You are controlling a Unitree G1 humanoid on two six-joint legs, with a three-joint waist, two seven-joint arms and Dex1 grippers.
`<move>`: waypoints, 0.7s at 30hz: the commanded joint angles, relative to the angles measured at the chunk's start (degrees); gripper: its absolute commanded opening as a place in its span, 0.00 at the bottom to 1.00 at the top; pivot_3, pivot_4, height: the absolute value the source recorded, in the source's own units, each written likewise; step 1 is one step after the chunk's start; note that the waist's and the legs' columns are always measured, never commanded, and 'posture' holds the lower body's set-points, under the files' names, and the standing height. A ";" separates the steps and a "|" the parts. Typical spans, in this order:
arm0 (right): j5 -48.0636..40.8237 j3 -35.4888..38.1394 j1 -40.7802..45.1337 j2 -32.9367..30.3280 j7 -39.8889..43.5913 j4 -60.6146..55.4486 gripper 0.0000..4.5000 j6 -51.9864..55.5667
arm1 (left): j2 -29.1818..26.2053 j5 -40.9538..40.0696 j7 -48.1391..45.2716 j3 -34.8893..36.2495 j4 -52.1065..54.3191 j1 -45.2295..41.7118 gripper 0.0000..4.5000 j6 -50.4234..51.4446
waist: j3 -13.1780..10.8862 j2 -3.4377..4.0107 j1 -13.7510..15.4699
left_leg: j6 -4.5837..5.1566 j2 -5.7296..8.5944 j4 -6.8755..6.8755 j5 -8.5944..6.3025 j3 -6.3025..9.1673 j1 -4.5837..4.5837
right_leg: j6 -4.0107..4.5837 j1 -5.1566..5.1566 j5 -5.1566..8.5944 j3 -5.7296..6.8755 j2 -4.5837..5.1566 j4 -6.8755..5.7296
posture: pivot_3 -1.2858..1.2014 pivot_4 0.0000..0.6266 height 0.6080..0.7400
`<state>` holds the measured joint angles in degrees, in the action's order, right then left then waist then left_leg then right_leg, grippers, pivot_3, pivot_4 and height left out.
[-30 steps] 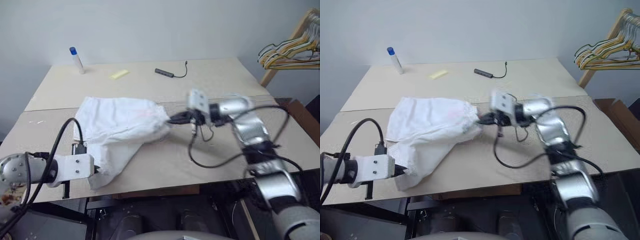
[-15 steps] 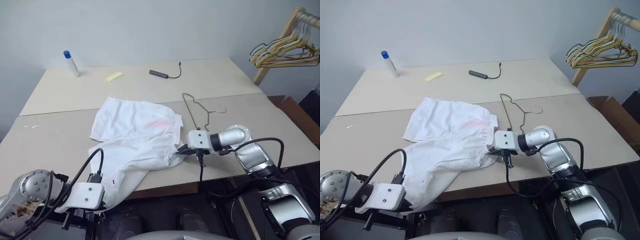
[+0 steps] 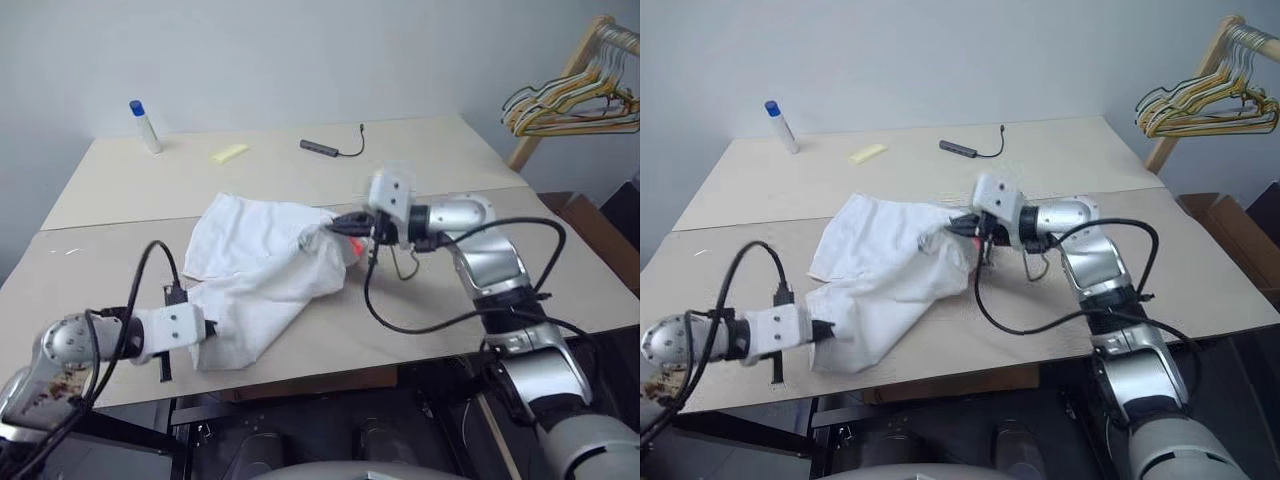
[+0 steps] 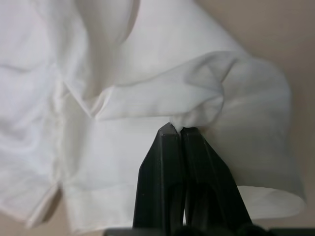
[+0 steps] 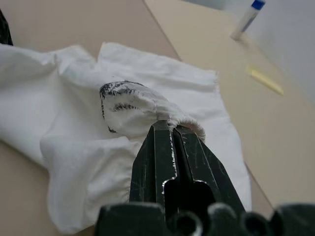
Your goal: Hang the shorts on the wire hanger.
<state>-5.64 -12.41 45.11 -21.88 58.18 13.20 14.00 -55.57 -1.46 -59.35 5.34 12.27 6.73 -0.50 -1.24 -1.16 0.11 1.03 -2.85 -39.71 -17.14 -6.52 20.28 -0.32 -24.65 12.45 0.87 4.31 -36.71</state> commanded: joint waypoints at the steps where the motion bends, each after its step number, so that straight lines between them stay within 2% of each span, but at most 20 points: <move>1: 0.23 2.11 5.62 3.49 -5.83 3.67 0.00 -0.61 | -0.72 -0.46 1.31 2.13 -5.47 -4.98 0.00 -2.02 | 0.00 0.00 -0.01 | 0.00 0.00 -0.01 0.00 -0.03 0.03 | 0.00 -0.04 -0.01 -0.02 0.01 -0.02 | 0.54 0.00 1.00; 4: 1.15 2.86 10.35 7.15 -11.55 9.07 0.00 -0.88 | -1.48 -0.10 1.09 1.69 -12.12 -10.21 0.00 -3.51 | 0.00 0.00 -0.09 | -0.05 0.00 -0.02 0.03 -0.07 0.27 | 0.02 -0.33 -0.03 -0.03 0.00 -0.13 | 0.54 0.00 1.00; 7: 4.89 3.46 16.67 10.15 -21.63 18.74 0.00 -4.78 | -3.35 8.24 5.94 -1.91 -22.34 -18.80 0.00 -7.85 | 0.00 0.00 -0.14 | -0.13 0.01 -0.02 0.08 -0.07 0.44 | 0.04 -0.52 -0.03 -0.01 -0.01 -0.25 | 0.55 0.00 1.00; 10: 5.67 9.05 25.53 10.46 -35.58 30.14 0.00 -13.77 | 1.26 17.31 26.55 -2.24 -31.54 -35.54 0.00 -10.25 | -0.03 -0.07 0.62 | -0.31 0.08 -0.02 0.20 0.01 0.65 | 0.04 -0.60 -0.05 0.17 0.04 -0.22 | 0.55 0.00 1.00; 11: 5.60 11.11 27.80 9.67 -39.80 32.59 0.00 -18.12 | 3.45 18.19 33.50 -0.86 -32.52 -40.36 0.00 -11.83 | -0.04 -0.10 0.97 | -0.40 0.06 -0.04 0.26 0.10 0.80 | 0.09 -0.62 -0.10 0.33 0.04 -0.12 | 0.55 0.00 1.00; 13: 4.04 14.44 30.30 8.26 -42.83 34.74 0.00 -24.66 | 6.89 16.49 40.94 2.55 -31.72 -46.03 0.00 -13.11 | -0.01 -0.19 1.52 | -0.79 0.10 -0.11 0.51 0.24 1.12 | 0.05 -0.71 -0.20 0.55 0.13 -0.04 | 0.55 0.00 1.00; 14: 3.04 15.78 30.84 7.43 -42.39 34.62 0.00 -27.05 | 7.51 15.57 43.38 4.12 -30.84 -47.56 0.00 -15.93 | 0.02 -0.23 1.37 | -0.80 0.07 -0.06 0.52 0.28 1.37 | 0.00 -0.83 -0.41 0.59 0.11 0.03 | 0.55 0.00 1.00; 17: -2.79 18.96 29.71 5.71 -34.55 30.34 0.00 -27.79 | 7.59 10.43 42.87 7.38 -27.71 -48.29 0.00 -22.73 | 0.24 -0.24 0.35 | -0.69 0.15 0.01 0.37 0.24 1.62 | -0.15 -1.04 -0.34 0.48 0.14 0.30 | 0.55 0.00 1.00; 19: -6.84 19.39 26.72 4.91 -27.75 25.21 0.00 -25.64 | 6.24 9.14 41.42 8.37 -26.53 -47.14 0.00 -25.29 | 0.26 -0.24 -0.66 | -0.69 0.14 0.19 0.29 0.20 1.62 | -0.19 -1.03 -0.32 0.51 0.12 0.61 | 0.55 0.00 1.00; 21: -8.73 17.81 21.57 3.94 -21.72 19.61 0.00 -22.98 | 4.65 4.47 36.04 9.31 -24.36 -44.13 0.00 -24.98 | 0.27 -0.24 -1.81 | -0.70 0.13 0.37 0.30 0.18 1.57 | -0.20 -1.03 -0.31 0.53 0.10 0.71 | 0.55 0.00 1.00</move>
<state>-11.86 6.08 67.93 -17.59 31.73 37.19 -10.78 -49.41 6.39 -20.31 12.67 -14.35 -38.06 -24.58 -0.97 -1.40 -1.70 0.32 -2.75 -39.33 -16.83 -6.35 21.82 -0.53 -25.66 12.15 1.40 4.40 -36.01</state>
